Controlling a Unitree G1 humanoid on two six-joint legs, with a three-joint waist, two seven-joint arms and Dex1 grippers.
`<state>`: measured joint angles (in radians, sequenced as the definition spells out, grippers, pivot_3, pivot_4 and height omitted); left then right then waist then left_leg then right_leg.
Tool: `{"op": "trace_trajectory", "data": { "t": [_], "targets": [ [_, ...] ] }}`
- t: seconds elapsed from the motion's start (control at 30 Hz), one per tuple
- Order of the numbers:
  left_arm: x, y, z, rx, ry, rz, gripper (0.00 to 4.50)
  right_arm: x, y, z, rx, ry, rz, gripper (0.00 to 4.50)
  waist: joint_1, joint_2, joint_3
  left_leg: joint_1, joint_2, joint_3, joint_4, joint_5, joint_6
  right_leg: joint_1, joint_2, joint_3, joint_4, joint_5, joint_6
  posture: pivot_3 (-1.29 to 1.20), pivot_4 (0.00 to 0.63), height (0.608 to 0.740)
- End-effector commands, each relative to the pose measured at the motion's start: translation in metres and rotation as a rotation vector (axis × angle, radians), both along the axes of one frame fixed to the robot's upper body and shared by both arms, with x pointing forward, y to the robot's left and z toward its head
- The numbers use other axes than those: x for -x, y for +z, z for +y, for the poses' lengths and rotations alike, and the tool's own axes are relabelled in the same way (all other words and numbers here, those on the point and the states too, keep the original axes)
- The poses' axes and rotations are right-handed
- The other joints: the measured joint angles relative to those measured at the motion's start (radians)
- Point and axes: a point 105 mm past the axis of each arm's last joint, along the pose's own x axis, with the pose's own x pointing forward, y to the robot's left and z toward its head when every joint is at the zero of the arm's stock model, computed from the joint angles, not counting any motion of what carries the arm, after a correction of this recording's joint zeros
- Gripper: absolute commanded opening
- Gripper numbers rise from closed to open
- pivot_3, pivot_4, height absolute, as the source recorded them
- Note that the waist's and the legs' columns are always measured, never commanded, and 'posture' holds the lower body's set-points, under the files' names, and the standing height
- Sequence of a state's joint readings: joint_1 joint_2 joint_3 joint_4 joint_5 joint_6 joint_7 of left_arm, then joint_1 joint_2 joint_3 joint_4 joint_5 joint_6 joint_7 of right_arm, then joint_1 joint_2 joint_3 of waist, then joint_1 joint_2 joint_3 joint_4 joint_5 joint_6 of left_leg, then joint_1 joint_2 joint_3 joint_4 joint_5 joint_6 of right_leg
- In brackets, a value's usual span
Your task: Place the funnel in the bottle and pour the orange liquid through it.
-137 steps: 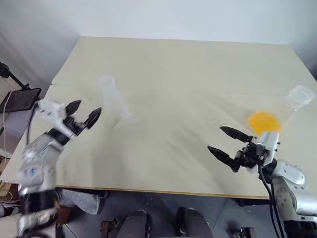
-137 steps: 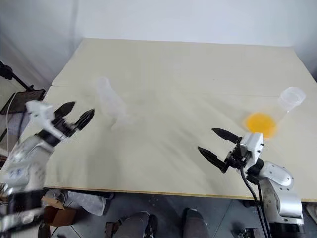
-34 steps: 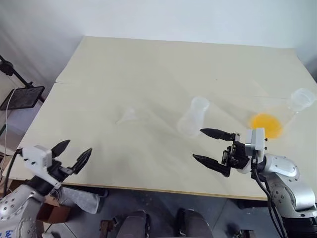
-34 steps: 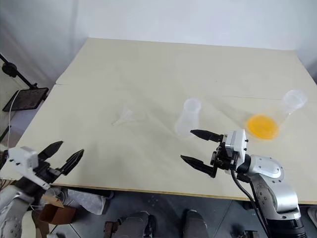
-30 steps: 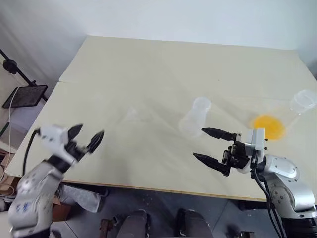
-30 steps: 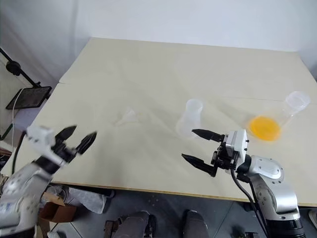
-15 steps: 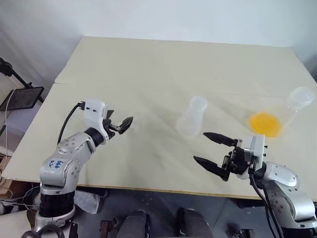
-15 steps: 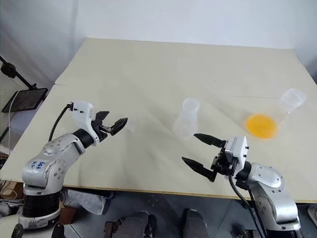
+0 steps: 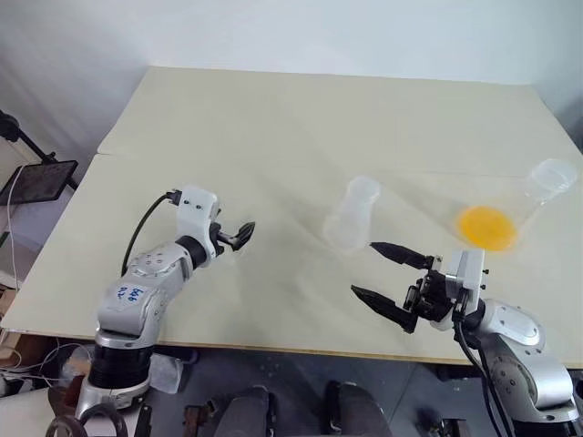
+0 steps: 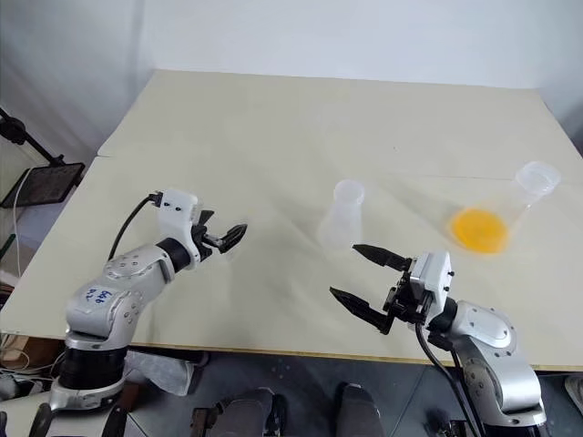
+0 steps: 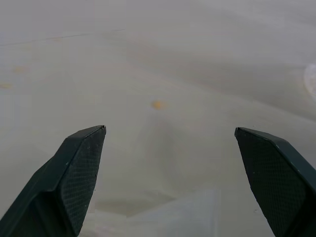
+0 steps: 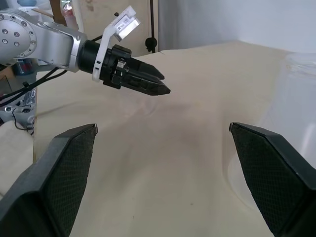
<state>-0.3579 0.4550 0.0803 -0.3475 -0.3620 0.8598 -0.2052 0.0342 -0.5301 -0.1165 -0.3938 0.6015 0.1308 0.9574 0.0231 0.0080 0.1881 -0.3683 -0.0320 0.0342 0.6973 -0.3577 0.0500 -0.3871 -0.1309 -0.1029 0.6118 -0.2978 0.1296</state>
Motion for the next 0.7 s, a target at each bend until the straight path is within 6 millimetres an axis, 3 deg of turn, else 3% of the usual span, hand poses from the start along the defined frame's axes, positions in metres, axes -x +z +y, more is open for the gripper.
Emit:
{"op": "trace_trajectory", "data": {
  "t": [0.03,0.2,0.33,0.5,0.7],
  "targets": [
    [0.008,0.011,0.017,-0.004,0.017,-0.052,4.45,0.002,0.008,0.003,-0.016,0.008,-0.045,4.5,0.001,0.0,0.0,0.0,0.0,0.0,0.0,0.0,0.0,0.0,0.0,0.0,0.0,0.0,0.0,0.0,0.15,0.74],
    [0.017,0.021,0.03,0.011,-0.022,-0.139,4.45,0.001,0.008,0.005,-0.017,0.011,-0.046,4.5,0.003,0.0,0.0,0.0,0.0,-0.001,0.0,0.0,0.0,0.001,-0.001,0.0,-0.001,0.0,0.0,0.0,0.15,0.74],
    [0.028,0.018,0.05,-0.02,-0.013,-0.122,4.45,0.001,0.007,0.004,-0.015,0.013,-0.043,4.5,0.0,0.0,0.0,0.0,0.0,-0.001,0.0,0.0,0.0,0.001,-0.001,0.0,-0.001,0.0,0.0,0.0,0.15,0.74],
    [0.041,0.02,0.05,-0.012,-0.101,-0.118,4.45,0.0,0.007,0.004,-0.012,0.018,-0.041,4.5,0.001,0.0,0.0,0.0,0.001,-0.001,0.0,0.0,0.0,0.001,-0.002,0.001,-0.001,0.0,0.0,0.0,0.15,0.74],
    [0.063,0.019,0.075,-0.028,-0.104,-0.081,4.45,0.0,0.007,0.0,-0.005,0.01,-0.04,4.5,-0.002,0.001,0.0,0.0,0.001,-0.001,-0.001,-0.001,-0.001,0.0,-0.003,0.001,-0.001,0.0,-0.001,0.0,0.15,0.74]
  ]
}}
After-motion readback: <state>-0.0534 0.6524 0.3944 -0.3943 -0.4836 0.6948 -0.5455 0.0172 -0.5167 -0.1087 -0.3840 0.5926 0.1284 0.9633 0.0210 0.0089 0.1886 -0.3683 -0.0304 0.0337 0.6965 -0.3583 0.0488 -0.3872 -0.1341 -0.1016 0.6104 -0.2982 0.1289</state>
